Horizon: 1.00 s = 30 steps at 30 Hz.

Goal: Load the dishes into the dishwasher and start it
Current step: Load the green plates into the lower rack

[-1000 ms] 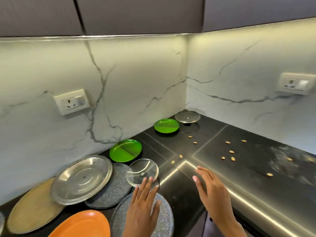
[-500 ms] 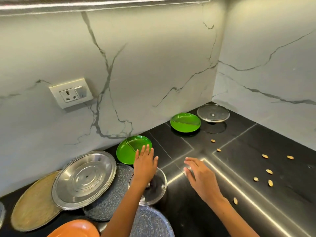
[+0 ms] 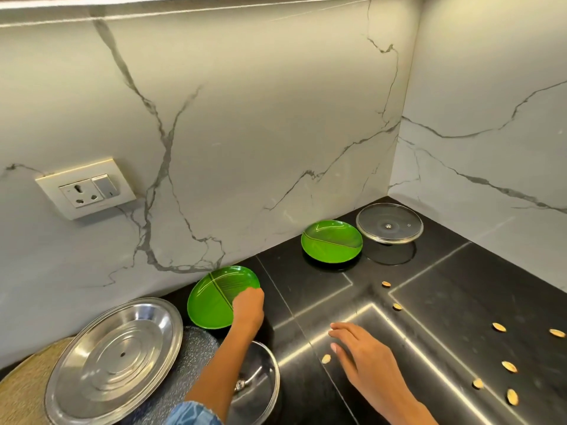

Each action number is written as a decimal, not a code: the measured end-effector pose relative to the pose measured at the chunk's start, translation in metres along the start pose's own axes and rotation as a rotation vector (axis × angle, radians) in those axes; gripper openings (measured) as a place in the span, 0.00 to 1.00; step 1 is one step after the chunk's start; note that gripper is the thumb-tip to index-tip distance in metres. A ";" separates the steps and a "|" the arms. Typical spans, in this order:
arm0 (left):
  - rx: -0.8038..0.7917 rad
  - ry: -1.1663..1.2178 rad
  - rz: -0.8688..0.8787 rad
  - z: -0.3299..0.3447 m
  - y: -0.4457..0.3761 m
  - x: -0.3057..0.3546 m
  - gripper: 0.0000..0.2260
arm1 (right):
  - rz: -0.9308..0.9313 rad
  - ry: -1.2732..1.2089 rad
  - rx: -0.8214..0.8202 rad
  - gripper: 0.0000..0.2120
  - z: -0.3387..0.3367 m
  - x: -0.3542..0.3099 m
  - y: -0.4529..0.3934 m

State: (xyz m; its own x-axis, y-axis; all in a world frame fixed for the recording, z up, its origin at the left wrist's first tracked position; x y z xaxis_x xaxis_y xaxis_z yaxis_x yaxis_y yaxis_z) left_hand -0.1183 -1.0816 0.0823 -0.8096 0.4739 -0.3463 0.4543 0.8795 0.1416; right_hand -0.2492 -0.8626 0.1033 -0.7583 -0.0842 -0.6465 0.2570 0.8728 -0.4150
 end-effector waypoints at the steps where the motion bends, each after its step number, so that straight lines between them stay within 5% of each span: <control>1: 0.016 -0.005 0.008 -0.002 0.001 0.000 0.09 | 0.002 0.000 -0.001 0.09 -0.001 0.002 0.001; 7: 0.193 0.099 0.075 -0.018 0.028 -0.007 0.11 | 0.022 0.020 0.027 0.15 -0.012 0.001 0.004; 13: 0.589 0.254 0.475 -0.058 0.097 0.011 0.19 | -0.088 0.100 0.111 0.26 -0.024 -0.036 0.009; 16: 0.797 0.331 0.657 -0.076 0.145 0.026 0.15 | -0.116 0.230 0.102 0.33 -0.028 -0.053 0.030; 18: 0.887 0.355 0.784 -0.084 0.176 0.033 0.09 | -0.092 0.271 0.156 0.30 -0.032 -0.059 0.053; 23: 0.992 0.402 1.056 -0.092 0.243 0.056 0.12 | -0.077 0.295 0.342 0.08 -0.063 -0.090 0.136; 30: 0.963 0.461 1.416 -0.083 0.352 0.116 0.15 | 0.135 0.457 0.480 0.08 -0.104 -0.135 0.288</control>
State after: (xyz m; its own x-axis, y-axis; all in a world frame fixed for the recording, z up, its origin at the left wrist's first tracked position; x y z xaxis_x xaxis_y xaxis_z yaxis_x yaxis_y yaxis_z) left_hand -0.0829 -0.7137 0.1690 0.4074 0.8982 -0.1652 0.7319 -0.4293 -0.5292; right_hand -0.1354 -0.5501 0.1378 -0.8508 0.3148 -0.4208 0.5250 0.5419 -0.6562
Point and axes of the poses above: each hand's wrist, its own y-axis away from the middle knuckle, its own z-axis out of the palm, x = y × z, the point moved 6 cm from there along -y, towards the middle knuckle, and after that the axes turned 14 degrees about -y, right-handed, at the moved point
